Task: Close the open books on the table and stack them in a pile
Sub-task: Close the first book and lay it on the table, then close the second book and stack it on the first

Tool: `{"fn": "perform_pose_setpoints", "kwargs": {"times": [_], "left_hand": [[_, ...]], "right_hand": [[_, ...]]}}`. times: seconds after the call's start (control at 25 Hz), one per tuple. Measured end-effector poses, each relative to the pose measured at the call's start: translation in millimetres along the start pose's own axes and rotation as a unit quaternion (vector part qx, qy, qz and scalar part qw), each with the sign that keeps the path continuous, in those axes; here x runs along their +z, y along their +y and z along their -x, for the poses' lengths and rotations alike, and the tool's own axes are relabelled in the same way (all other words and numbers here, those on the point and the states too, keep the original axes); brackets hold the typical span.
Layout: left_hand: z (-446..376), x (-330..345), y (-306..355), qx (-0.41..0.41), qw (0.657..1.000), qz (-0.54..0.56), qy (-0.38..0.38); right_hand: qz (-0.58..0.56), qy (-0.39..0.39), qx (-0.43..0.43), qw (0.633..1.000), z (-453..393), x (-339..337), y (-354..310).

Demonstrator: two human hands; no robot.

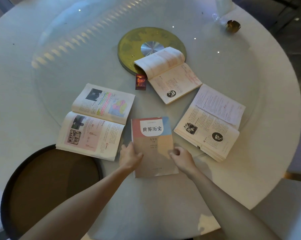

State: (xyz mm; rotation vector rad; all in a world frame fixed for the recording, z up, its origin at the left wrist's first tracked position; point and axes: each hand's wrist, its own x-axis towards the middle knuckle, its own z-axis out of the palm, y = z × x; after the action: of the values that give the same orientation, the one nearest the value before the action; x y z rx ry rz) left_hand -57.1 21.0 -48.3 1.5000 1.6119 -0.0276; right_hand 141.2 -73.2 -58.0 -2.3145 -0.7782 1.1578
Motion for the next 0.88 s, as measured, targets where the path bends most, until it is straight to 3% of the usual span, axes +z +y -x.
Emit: {"fn": "perform_pose_setpoints", "kwargs": {"times": [0.12, 0.28, 0.4, 0.6, 0.72, 0.88], "left_hand": [[1, -4, 18, 0.068, 0.997, -0.032, 0.03], [-8, 6, 66, 0.132, 0.989, -0.026, -0.056], [-13, 23, 111, 0.139, 0.985, -0.005, -0.098], [-29, 64, 173, 0.135, 0.986, 0.01, -0.098], [-41, 88, 202, 0.099, 0.992, 0.012, -0.078], [-62, 110, 221, 0.031, 0.997, 0.039, -0.051]], "right_hand": [[-0.048, 0.032, 0.017, 0.998, 7, -19, 4], [-0.139, 0.114, 0.028, 0.983, 5, -65, 18], [-0.177, 0.178, 0.056, 0.966, -6, -105, 34], [-0.199, 0.26, 0.09, 0.941, -37, -157, 77], [-0.203, 0.252, 0.127, 0.938, -57, -178, 103], [-0.27, 0.156, 0.177, 0.933, -77, -181, 135]]}}
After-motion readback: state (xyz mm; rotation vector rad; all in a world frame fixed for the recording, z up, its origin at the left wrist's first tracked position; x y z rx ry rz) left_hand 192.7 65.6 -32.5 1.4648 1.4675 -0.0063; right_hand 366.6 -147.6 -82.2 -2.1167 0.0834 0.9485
